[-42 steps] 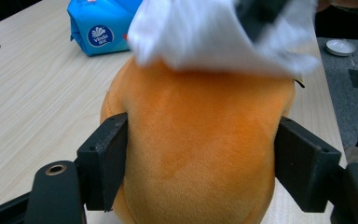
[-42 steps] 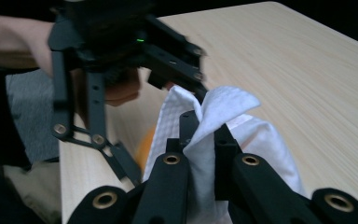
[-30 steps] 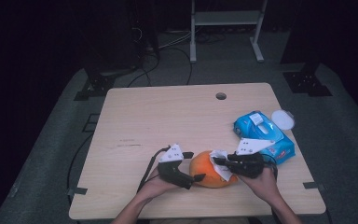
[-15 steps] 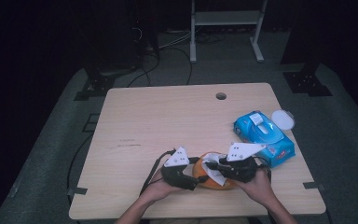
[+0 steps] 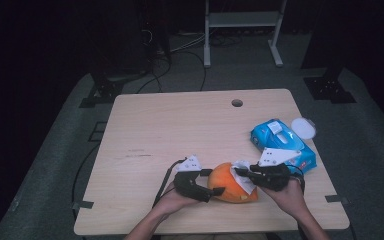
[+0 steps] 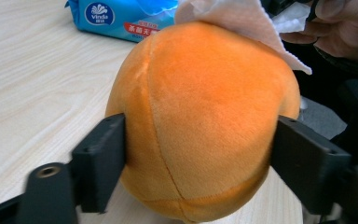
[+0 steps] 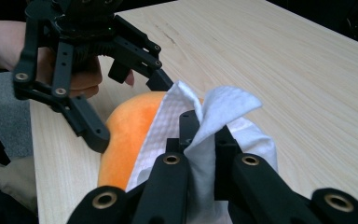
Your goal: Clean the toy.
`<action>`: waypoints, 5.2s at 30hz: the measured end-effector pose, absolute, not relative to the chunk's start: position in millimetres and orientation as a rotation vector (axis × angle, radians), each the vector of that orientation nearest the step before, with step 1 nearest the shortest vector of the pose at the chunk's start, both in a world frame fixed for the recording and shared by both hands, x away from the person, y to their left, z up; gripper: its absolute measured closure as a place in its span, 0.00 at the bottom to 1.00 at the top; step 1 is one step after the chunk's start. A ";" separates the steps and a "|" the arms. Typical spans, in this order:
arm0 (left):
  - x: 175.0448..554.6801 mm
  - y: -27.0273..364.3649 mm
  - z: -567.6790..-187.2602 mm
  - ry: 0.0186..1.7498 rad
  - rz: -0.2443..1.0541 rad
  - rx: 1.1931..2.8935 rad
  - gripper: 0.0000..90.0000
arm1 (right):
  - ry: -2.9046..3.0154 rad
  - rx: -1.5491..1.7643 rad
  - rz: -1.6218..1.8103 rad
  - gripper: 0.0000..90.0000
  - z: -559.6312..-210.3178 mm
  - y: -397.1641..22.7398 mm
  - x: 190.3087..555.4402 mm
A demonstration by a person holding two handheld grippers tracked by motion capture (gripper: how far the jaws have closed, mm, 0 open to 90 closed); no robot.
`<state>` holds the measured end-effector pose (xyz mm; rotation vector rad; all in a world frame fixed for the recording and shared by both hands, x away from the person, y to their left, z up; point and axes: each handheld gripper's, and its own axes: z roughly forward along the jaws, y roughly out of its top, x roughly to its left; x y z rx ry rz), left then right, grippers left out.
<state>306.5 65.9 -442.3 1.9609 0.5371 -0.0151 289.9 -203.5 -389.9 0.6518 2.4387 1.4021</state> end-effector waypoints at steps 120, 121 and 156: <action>300.5 70.5 -442.1 0.372 0.067 2.003 0.33 | 2.481 0.817 1.541 0.96 -411.0 -212.8 292.4; 300.5 70.5 -442.1 0.372 0.067 2.003 0.33 | 2.481 0.817 1.541 0.96 -411.0 -212.8 292.4; 310.7 71.1 -446.7 0.474 -0.096 1.972 0.39 | 2.518 0.942 1.579 0.96 -424.2 -227.9 294.0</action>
